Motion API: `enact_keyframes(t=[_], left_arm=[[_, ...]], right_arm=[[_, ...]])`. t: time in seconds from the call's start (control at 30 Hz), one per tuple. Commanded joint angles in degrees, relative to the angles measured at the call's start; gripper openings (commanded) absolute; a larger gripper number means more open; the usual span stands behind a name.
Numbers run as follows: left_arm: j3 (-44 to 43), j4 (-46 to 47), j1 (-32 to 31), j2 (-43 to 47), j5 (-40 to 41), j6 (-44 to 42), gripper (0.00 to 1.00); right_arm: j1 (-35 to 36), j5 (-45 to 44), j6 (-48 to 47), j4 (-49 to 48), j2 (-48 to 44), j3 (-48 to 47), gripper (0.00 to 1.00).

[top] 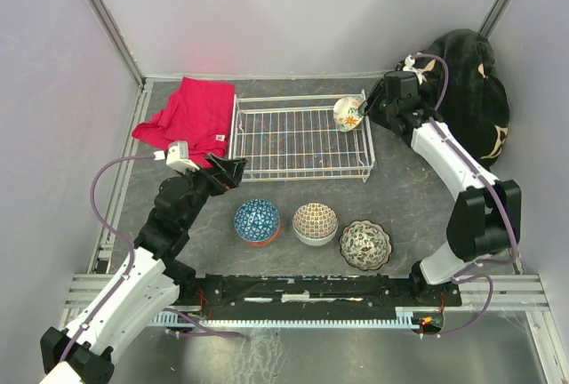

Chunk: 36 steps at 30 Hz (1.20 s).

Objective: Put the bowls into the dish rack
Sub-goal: Turn the bowl upside down on the dish rack, then pick up the bowl from the center of the board.

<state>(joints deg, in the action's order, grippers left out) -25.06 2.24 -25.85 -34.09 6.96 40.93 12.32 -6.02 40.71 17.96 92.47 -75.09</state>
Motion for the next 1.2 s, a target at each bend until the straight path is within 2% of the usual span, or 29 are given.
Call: enact_keyframes(t=[0.0,0.17,0.43,0.57,0.93,1.17], left_arm=[[-0.8,2.0,-0.3,1.0,0.2,-3.1,0.99],[-1.0,1.3,-0.5,2.1,0.6,-2.9,0.99],[-1.3,1.2,-0.8,2.4,-0.2,-2.9,0.99],[-1.5,0.8,-1.1,3.0,0.1,-2.9,0.99],[-1.4,0.4,-1.6,3.3,1.1,-3.3,0.99],[-1.3,0.4,-1.8,3.3,1.7,-3.4,0.99]], right_arm=[[4.2,-0.7,-2.1,2.6,-7.6,0.2,0.63],[9.7,-3.3,-5.5,8.1,-16.5,4.2,0.74],[16.0,-3.0,-6.8,15.2,-36.9,18.9,0.75],[19.0,-0.6,-7.7,19.3,-44.2,25.3,0.74],[27.5,8.4,-7.4,19.2,-51.4,37.8,0.69],[36.5,4.0,-4.5,20.6,-52.9,39.4,0.59]])
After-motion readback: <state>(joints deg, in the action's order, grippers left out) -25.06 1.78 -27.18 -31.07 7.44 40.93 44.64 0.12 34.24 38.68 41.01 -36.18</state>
